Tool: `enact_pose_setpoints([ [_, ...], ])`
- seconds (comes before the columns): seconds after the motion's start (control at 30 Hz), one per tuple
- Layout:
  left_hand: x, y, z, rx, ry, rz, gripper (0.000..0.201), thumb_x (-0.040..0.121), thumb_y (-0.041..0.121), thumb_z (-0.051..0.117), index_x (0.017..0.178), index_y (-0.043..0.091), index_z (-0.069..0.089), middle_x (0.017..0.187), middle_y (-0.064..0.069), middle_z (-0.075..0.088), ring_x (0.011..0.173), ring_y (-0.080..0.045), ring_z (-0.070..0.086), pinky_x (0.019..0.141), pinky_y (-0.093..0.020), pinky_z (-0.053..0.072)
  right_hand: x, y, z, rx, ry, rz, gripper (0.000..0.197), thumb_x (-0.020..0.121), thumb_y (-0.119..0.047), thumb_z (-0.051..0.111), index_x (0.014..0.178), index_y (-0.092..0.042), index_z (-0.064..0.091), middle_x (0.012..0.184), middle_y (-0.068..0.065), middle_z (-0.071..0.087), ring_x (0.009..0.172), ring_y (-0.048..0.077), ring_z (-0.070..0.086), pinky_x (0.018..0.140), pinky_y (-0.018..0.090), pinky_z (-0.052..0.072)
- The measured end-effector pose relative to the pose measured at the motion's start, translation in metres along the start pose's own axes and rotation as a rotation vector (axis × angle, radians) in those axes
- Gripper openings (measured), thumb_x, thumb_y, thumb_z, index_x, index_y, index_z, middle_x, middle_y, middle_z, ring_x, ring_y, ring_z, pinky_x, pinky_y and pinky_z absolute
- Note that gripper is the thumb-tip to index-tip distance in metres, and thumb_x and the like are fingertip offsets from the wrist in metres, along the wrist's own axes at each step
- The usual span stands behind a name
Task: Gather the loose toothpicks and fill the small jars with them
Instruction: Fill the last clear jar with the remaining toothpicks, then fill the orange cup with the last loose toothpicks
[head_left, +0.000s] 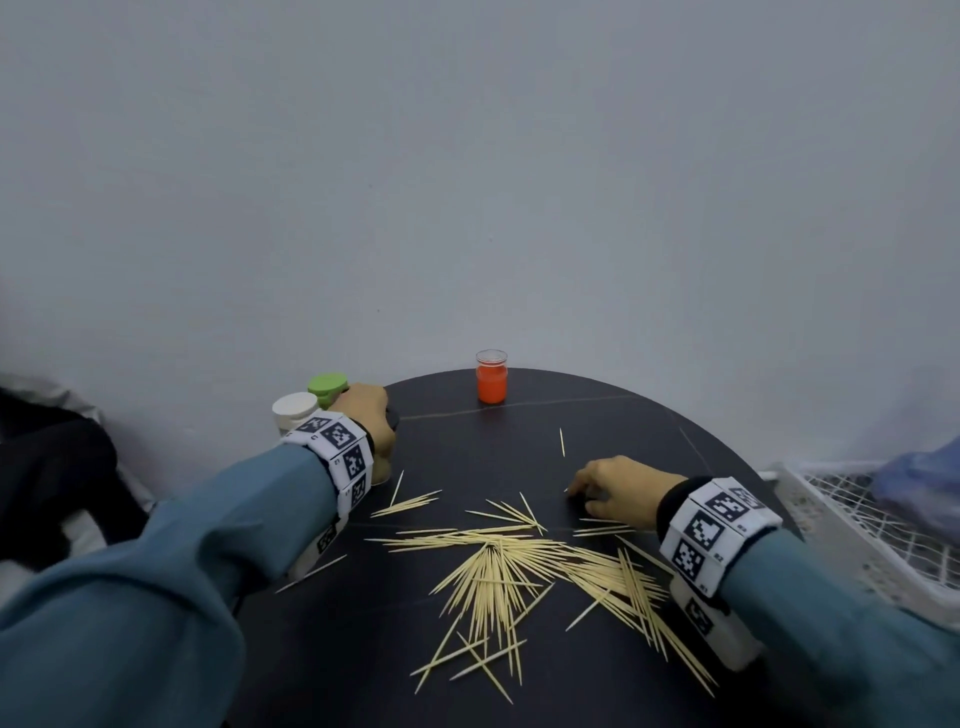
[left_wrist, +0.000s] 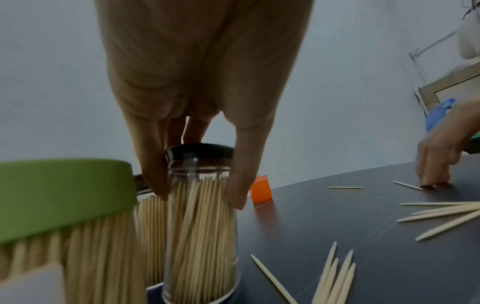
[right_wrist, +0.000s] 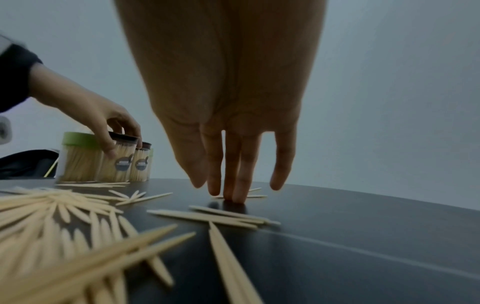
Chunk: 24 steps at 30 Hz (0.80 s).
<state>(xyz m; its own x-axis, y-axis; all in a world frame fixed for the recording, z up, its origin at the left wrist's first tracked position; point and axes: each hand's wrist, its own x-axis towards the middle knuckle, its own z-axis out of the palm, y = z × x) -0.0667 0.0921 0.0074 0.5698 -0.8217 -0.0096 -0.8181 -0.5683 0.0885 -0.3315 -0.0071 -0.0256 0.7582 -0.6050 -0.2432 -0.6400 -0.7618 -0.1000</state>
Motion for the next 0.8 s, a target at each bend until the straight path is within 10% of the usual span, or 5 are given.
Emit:
enact_pose_setpoints([
  [0.23,0.003,0.003,0.009,-0.037,0.078,-0.055,0.053,0.080,0.015,0.070,0.119,0.000,0.038,0.118,-0.019,0.055,0.108,-0.032,0.055,0.078,-0.035,0.047,0.001,0.000,0.000,0.040,-0.005,0.040,0.036,0.096,-0.014,0.045,0.132,-0.016,0.050,0.133,0.005,0.052,0.120,0.018,0.050,0.100,0.026,0.040],
  [0.8,0.006,0.034,-0.002,-0.148,0.165,0.080,0.043,0.083,0.014,0.064,0.122,0.004,0.048,0.124,-0.016,0.048,0.116,-0.031,0.047,0.090,-0.039,0.043,-0.005,-0.004,-0.002,0.101,0.009,0.063,0.035,0.096,-0.012,0.045,0.131,-0.014,0.051,0.130,0.006,0.055,0.119,0.019,0.052,0.096,0.024,0.039],
])
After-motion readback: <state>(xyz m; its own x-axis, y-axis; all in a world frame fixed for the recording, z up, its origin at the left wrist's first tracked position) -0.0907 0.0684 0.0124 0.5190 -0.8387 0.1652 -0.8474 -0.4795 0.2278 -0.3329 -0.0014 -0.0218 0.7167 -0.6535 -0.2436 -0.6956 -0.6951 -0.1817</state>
